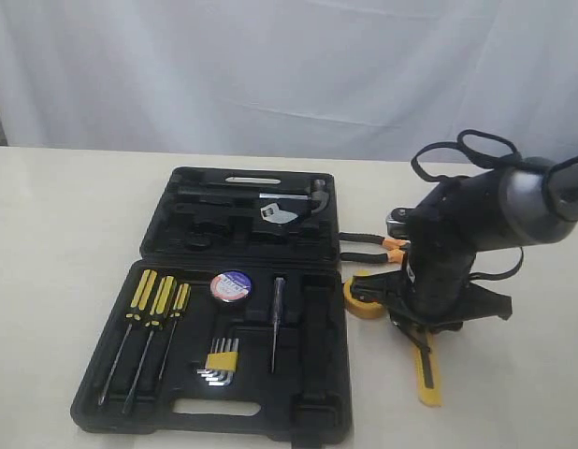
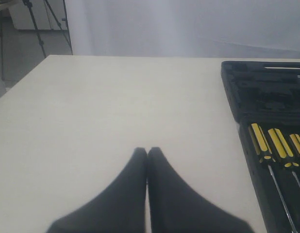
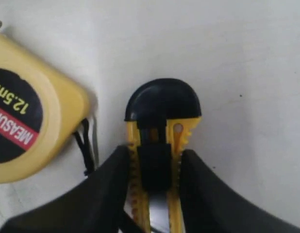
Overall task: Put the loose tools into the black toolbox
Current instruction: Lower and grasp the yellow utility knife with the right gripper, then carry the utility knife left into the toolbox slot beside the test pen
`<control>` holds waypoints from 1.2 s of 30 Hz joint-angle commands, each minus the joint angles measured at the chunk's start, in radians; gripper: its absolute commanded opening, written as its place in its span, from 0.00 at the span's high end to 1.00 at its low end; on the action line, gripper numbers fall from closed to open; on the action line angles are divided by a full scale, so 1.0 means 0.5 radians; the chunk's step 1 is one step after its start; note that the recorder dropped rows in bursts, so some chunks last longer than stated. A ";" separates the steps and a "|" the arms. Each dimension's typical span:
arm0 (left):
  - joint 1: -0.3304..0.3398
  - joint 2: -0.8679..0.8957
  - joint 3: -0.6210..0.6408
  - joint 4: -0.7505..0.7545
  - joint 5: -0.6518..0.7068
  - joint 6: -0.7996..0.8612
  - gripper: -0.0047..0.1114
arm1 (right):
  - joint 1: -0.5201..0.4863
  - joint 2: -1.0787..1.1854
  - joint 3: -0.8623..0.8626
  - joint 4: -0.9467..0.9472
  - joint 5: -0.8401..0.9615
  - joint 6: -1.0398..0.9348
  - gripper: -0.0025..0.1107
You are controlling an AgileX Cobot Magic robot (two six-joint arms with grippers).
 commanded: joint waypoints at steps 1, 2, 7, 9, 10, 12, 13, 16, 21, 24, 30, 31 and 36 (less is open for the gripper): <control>-0.010 -0.003 0.005 -0.019 -0.020 -0.004 0.96 | -0.007 0.030 0.045 0.008 0.216 -0.032 0.98; -0.010 -0.003 0.005 -0.019 -0.020 -0.004 0.96 | -0.007 -0.002 0.045 -0.020 0.225 -0.032 0.98; -0.010 -0.003 0.005 -0.019 -0.020 -0.004 0.96 | -0.007 -0.229 0.045 -0.086 0.232 -0.052 0.98; -0.010 -0.003 0.005 -0.019 -0.020 -0.004 0.96 | -0.007 -0.355 0.045 -0.082 0.232 -0.100 0.98; -0.010 -0.003 0.005 -0.019 -0.020 -0.004 0.96 | -0.007 -0.407 0.045 -0.082 0.232 -0.120 0.98; -0.010 -0.003 0.005 -0.019 -0.020 -0.004 0.96 | 0.010 -0.549 0.045 -0.069 0.232 -0.168 0.98; -0.010 -0.003 0.005 -0.019 -0.020 -0.004 0.96 | 0.024 -0.600 0.045 -0.069 0.232 -0.180 0.98; -0.010 -0.003 0.005 -0.019 -0.020 -0.004 0.96 | 0.073 -0.741 0.010 -0.005 0.290 -0.213 0.98; -0.010 -0.003 0.005 -0.019 -0.020 -0.004 0.96 | 0.183 -0.751 -0.291 0.249 0.570 -0.475 0.98; -0.010 -0.003 0.005 -0.019 -0.020 -0.004 0.96 | 0.266 -0.620 -0.542 0.366 0.596 -0.538 0.98; -0.010 -0.003 0.005 -0.019 -0.020 -0.004 0.96 | 0.361 -0.346 -0.760 0.386 0.724 -0.533 0.98; -0.010 -0.003 0.005 -0.019 -0.020 -0.004 0.96 | 0.380 -0.304 -0.765 0.386 0.724 -0.520 0.98; -0.010 -0.003 0.005 -0.019 -0.020 -0.004 0.96 | 0.419 -0.041 -0.765 0.441 0.589 -0.412 0.98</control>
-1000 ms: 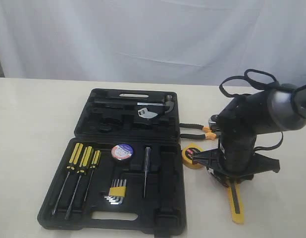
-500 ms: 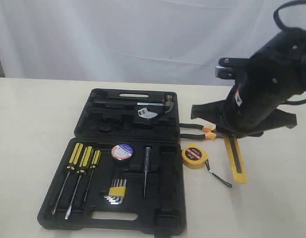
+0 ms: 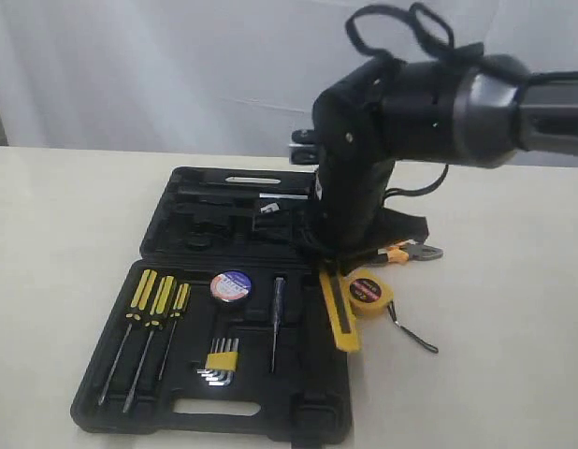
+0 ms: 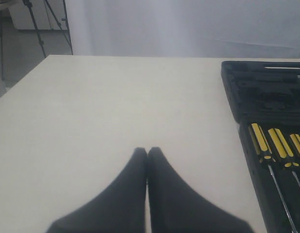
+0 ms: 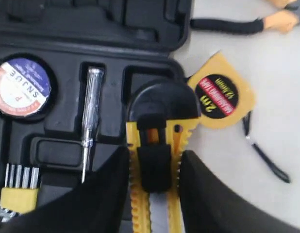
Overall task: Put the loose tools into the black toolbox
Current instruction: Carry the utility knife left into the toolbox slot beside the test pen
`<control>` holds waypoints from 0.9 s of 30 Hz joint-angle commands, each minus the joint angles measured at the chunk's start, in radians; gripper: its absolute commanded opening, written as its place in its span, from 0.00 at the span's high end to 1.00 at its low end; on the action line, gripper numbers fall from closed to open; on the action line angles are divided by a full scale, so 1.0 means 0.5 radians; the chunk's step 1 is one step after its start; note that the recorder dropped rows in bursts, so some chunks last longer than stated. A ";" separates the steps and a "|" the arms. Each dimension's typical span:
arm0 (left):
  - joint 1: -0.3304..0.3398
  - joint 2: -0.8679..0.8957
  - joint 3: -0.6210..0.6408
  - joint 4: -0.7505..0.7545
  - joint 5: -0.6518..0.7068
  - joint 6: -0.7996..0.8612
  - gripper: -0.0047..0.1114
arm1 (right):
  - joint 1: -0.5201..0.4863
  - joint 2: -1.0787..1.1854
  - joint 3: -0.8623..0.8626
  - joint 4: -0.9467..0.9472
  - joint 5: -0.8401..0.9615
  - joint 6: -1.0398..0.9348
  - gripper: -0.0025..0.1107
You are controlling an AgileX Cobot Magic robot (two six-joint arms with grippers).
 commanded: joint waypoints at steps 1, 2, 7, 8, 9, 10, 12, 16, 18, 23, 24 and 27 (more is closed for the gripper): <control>-0.010 -0.003 0.005 -0.019 -0.020 -0.004 0.96 | 0.007 0.175 -0.015 0.066 -0.083 0.046 0.98; -0.010 -0.003 0.005 -0.019 -0.020 -0.004 0.96 | 0.007 0.201 -0.015 0.082 -0.083 0.054 0.98; -0.010 -0.003 0.005 -0.019 -0.020 -0.004 0.96 | 0.011 0.245 -0.018 0.124 -0.188 0.123 0.98; -0.010 -0.003 0.005 -0.019 -0.020 -0.004 0.96 | 0.011 0.259 -0.018 0.124 -0.201 0.173 0.98; -0.010 -0.003 0.005 -0.019 -0.020 -0.004 0.96 | 0.011 0.269 -0.018 0.124 -0.201 0.180 0.98; -0.010 -0.003 0.005 -0.019 -0.020 -0.004 0.96 | 0.011 0.288 -0.018 0.128 -0.201 0.180 0.98; -0.010 -0.003 0.005 -0.019 -0.020 -0.004 0.96 | 0.011 0.324 -0.018 0.128 -0.201 0.180 0.98; -0.010 -0.003 0.005 -0.019 -0.020 -0.004 0.96 | 0.011 0.363 -0.018 0.124 -0.201 0.201 0.98; -0.010 -0.003 0.005 -0.019 -0.020 -0.004 0.96 | 0.011 0.383 -0.018 0.124 -0.201 0.209 0.98; -0.010 -0.003 0.005 -0.019 -0.020 -0.004 0.96 | 0.011 0.408 -0.018 0.123 -0.201 0.209 0.98; -0.010 -0.003 0.005 -0.019 -0.020 -0.004 0.96 | 0.011 0.412 -0.018 0.119 -0.201 0.209 0.98; -0.010 -0.003 0.005 -0.019 -0.020 -0.004 0.96 | 0.006 0.417 -0.018 0.096 -0.201 0.209 0.98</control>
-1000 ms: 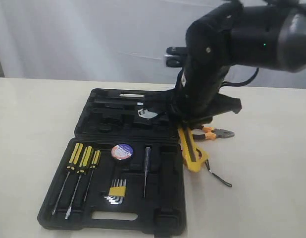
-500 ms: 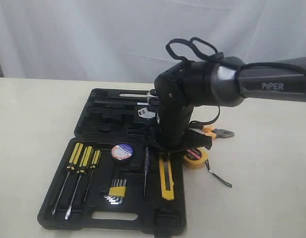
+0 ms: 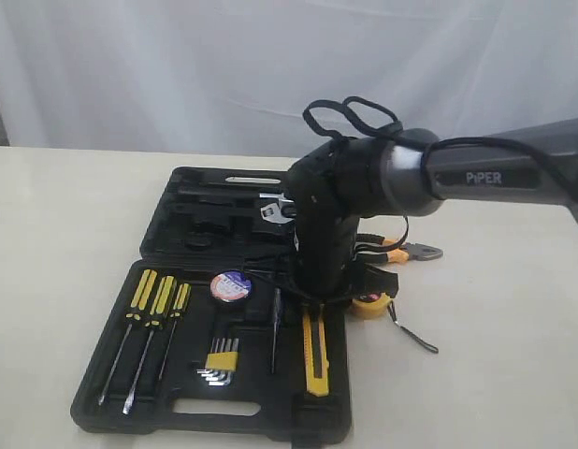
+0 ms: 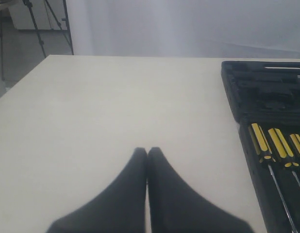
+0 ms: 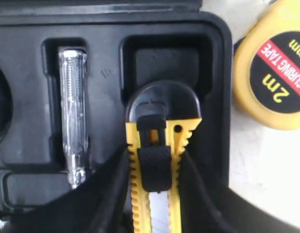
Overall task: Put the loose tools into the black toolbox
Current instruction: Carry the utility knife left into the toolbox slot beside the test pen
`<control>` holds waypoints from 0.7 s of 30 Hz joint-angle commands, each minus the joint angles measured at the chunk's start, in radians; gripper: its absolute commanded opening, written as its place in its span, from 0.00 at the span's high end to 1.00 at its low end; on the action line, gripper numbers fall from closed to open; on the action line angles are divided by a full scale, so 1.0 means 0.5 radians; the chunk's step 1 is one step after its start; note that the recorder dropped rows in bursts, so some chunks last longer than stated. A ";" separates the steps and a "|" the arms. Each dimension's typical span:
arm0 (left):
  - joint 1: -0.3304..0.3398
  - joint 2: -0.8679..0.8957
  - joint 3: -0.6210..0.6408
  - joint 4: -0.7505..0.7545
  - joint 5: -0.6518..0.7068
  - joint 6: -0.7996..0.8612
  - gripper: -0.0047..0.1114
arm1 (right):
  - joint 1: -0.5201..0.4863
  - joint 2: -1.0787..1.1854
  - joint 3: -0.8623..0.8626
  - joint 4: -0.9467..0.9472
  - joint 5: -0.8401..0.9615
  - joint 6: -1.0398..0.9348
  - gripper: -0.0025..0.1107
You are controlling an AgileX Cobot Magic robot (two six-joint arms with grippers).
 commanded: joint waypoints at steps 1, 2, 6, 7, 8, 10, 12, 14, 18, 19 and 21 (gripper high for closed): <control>-0.010 -0.003 0.005 -0.019 -0.020 -0.004 0.96 | -0.003 0.018 -0.004 -0.046 -0.003 0.008 0.98; -0.010 -0.003 0.005 -0.019 -0.020 -0.004 0.96 | -0.003 0.018 -0.004 -0.061 -0.003 0.008 0.98; -0.010 -0.003 0.005 -0.019 -0.020 -0.004 0.96 | -0.003 0.018 -0.004 -0.069 -0.011 0.008 0.92; -0.010 -0.003 0.005 -0.019 -0.020 -0.004 0.96 | -0.003 0.018 -0.004 -0.069 -0.015 0.004 0.87; -0.010 -0.003 0.005 -0.019 -0.020 -0.004 0.96 | -0.003 0.018 -0.004 -0.069 -0.030 0.001 0.82; -0.010 -0.003 0.005 -0.019 -0.020 -0.004 0.96 | -0.003 0.018 -0.004 -0.069 -0.055 0.001 0.69; -0.010 -0.003 0.005 -0.019 -0.020 -0.004 0.96 | -0.003 0.018 -0.004 -0.069 -0.064 0.001 0.57; -0.010 -0.003 0.005 -0.019 -0.020 -0.004 0.96 | -0.003 0.018 -0.004 -0.061 -0.078 0.001 0.47; -0.010 -0.003 0.005 -0.019 -0.020 -0.004 0.96 | -0.003 0.015 -0.004 -0.052 -0.096 0.001 0.43; -0.010 -0.003 0.005 -0.019 -0.020 -0.004 0.96 | -0.003 0.015 -0.004 -0.052 -0.096 0.001 0.43; -0.010 -0.003 0.005 -0.019 -0.020 -0.004 0.96 | -0.003 0.011 -0.004 -0.052 -0.096 0.001 0.43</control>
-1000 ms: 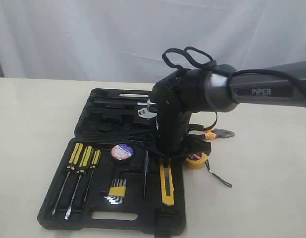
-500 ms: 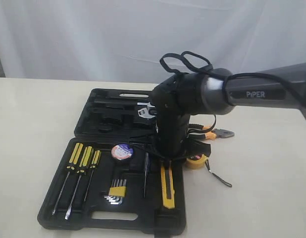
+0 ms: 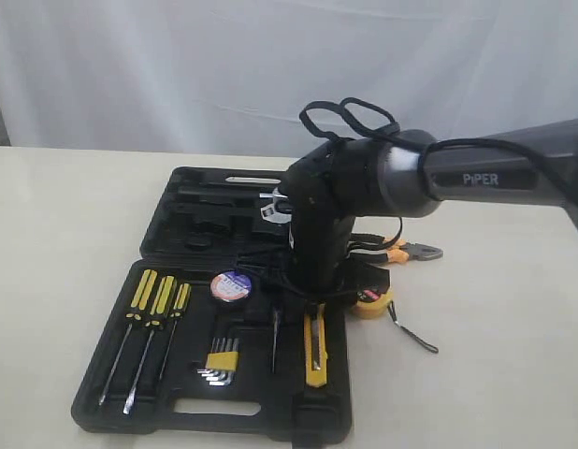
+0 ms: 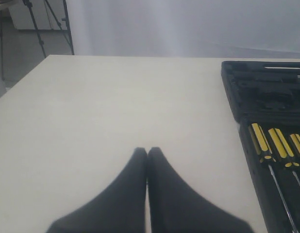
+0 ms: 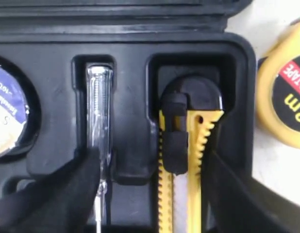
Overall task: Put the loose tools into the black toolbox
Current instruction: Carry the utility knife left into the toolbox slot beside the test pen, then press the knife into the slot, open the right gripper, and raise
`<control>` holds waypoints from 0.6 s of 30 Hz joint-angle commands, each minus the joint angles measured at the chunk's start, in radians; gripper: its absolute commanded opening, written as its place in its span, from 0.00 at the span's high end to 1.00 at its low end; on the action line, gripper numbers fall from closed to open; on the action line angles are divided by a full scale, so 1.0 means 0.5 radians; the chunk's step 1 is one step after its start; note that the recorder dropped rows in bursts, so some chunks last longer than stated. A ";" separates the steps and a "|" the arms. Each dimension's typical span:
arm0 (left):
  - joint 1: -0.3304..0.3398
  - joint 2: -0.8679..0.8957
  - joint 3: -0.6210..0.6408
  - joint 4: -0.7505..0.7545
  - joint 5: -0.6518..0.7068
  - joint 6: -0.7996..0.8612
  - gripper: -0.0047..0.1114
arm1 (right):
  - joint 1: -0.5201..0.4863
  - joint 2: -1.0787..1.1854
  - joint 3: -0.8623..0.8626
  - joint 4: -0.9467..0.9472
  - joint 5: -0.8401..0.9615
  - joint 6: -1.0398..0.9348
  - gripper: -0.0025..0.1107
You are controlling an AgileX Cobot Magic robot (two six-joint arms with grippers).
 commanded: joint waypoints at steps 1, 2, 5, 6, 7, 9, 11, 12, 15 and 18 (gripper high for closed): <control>-0.010 -0.003 0.005 -0.019 -0.020 -0.004 0.96 | -0.010 0.002 0.000 -0.031 0.012 -0.003 0.43; -0.010 -0.003 0.005 -0.019 -0.020 -0.004 0.96 | -0.010 -0.008 0.000 -0.031 0.016 -0.003 0.43; -0.010 -0.003 0.005 -0.019 -0.020 -0.004 0.96 | -0.010 -0.054 0.000 -0.031 0.020 -0.014 0.43; -0.010 -0.003 0.005 -0.019 -0.020 -0.004 0.96 | -0.010 -0.075 0.000 -0.031 0.020 -0.041 0.43; -0.010 -0.003 0.005 -0.019 -0.020 -0.004 0.96 | -0.010 -0.097 0.000 -0.031 0.020 -0.065 0.43; -0.010 -0.003 0.005 -0.019 -0.020 -0.004 0.96 | -0.010 -0.153 0.000 -0.031 0.038 -0.164 0.43; -0.010 -0.003 0.005 -0.019 -0.020 -0.004 0.96 | -0.010 -0.203 0.000 -0.031 0.091 -0.245 0.43; -0.010 -0.003 0.005 -0.019 -0.020 -0.004 0.96 | -0.010 -0.232 0.000 -0.031 0.128 -0.288 0.43; -0.010 -0.003 0.005 -0.019 -0.020 -0.004 0.96 | -0.010 -0.307 0.000 -0.031 0.264 -0.450 0.57; -0.010 -0.003 0.005 -0.019 -0.020 -0.004 0.96 | -0.010 -0.362 0.000 -0.031 0.441 -0.640 0.83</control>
